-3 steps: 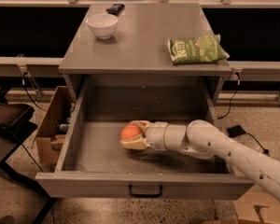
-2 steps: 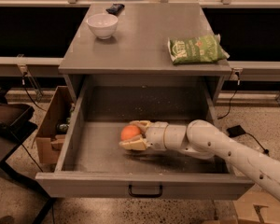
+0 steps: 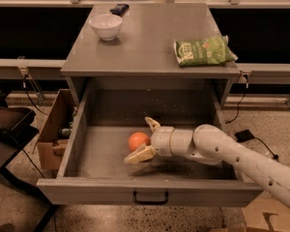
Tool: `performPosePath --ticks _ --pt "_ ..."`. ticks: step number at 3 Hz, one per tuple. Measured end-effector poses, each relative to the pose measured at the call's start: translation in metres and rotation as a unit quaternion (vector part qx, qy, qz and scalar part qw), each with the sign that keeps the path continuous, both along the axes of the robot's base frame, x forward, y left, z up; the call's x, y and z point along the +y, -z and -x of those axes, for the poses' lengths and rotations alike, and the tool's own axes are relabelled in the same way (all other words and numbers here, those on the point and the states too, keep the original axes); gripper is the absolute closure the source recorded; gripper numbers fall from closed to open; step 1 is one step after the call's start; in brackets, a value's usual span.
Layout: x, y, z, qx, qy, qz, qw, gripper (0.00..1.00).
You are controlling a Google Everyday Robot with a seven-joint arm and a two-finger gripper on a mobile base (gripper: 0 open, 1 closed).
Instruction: Place orange into top drawer
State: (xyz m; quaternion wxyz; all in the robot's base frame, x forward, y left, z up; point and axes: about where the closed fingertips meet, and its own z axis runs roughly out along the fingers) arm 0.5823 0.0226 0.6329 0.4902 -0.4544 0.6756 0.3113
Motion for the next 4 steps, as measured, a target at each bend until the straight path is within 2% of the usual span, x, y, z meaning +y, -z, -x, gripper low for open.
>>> performPosePath --ticks 1,2,3,4 --pt "-0.002 -0.016 0.005 -0.008 0.000 0.002 1.0000 0.00" --pt "-0.017 -0.052 0.015 -0.020 0.006 0.026 0.9995 0.00" --pt "-0.043 -0.098 0.031 -0.020 0.001 0.068 0.9975 0.00" --pt "-0.065 -0.156 0.036 -0.012 -0.014 0.142 0.9897 0.00"
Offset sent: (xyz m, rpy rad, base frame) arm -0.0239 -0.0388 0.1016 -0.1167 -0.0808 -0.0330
